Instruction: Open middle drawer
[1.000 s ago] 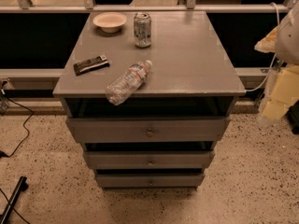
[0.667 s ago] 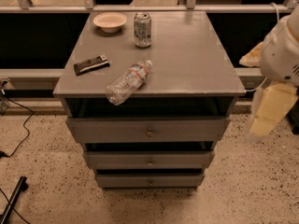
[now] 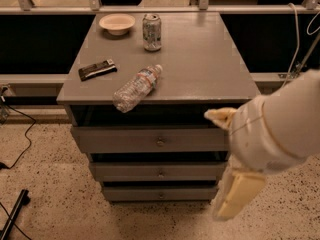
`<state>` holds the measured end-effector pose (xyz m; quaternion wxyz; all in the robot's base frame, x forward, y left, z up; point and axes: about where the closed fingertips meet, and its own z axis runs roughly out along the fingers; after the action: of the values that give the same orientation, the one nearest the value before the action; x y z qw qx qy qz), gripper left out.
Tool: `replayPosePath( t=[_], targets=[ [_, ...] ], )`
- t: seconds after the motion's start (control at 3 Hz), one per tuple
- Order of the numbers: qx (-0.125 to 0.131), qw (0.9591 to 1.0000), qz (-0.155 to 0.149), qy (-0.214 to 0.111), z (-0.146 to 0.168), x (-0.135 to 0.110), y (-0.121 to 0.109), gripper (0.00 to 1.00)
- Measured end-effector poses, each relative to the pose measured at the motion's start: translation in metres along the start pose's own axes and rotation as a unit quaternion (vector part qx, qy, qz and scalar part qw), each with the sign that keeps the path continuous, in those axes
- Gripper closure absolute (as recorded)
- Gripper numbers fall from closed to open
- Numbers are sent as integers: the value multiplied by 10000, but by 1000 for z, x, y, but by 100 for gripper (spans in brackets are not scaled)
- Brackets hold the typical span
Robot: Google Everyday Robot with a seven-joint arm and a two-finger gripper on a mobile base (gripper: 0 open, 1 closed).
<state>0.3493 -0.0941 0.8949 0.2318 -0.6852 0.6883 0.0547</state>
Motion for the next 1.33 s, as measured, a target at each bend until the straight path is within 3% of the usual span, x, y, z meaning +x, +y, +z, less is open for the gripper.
replayPosePath(
  t=[0.33,0.67,1.0,1.33],
  targets=[
    [37,9995,-27,-299,23,0,14,0],
    [108,9999,-3,-60,26,8,-3,0],
    [272,9995,143,-37,50,51,-30,0],
    [668,9968,2,-430,94,96,-63,0]
  ],
)
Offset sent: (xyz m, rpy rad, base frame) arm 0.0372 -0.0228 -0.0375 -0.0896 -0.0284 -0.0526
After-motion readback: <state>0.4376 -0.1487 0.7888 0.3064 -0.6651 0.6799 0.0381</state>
